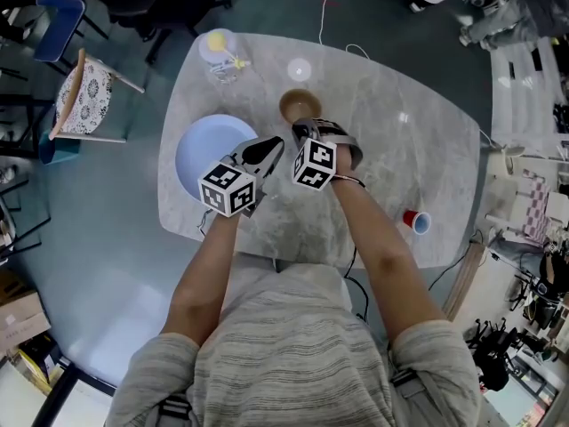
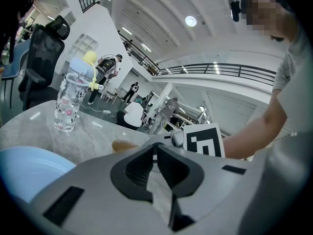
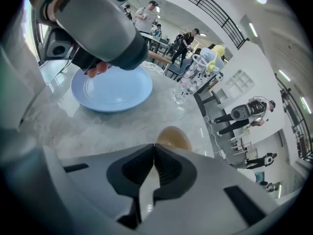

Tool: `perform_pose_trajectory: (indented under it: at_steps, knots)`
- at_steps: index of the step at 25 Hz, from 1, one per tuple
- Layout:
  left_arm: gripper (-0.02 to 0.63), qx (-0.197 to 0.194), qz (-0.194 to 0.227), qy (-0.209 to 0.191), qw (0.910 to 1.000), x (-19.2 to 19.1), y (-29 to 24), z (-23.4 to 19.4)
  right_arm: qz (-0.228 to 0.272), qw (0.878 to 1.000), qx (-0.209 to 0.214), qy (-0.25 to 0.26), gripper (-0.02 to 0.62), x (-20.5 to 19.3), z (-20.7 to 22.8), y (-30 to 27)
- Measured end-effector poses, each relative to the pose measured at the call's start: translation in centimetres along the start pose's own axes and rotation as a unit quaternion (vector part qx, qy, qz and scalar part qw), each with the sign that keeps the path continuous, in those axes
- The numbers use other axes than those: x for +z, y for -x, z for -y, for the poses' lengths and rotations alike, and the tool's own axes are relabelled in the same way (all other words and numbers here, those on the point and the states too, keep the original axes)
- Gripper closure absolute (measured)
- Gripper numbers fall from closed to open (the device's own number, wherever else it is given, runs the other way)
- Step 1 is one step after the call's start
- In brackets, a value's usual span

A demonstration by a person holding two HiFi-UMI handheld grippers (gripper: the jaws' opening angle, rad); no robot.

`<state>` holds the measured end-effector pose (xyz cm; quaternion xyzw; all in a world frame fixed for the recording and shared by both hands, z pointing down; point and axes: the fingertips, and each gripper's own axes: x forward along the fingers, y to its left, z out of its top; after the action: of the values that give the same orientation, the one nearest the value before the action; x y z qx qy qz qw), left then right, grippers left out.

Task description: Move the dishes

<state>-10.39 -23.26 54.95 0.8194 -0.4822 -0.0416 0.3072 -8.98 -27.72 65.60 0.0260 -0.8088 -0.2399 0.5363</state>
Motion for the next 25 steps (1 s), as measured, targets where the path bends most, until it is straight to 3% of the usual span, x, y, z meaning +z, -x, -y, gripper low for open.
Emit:
perform_pose_trajectory:
  at_steps: [25]
  knots:
    - [0.581,-0.011,-0.012,-0.014,0.9998,-1.6,4.5,2.0,0.001,0.999,0.039,-0.013,0.574,2.6,-9.4,2.7]
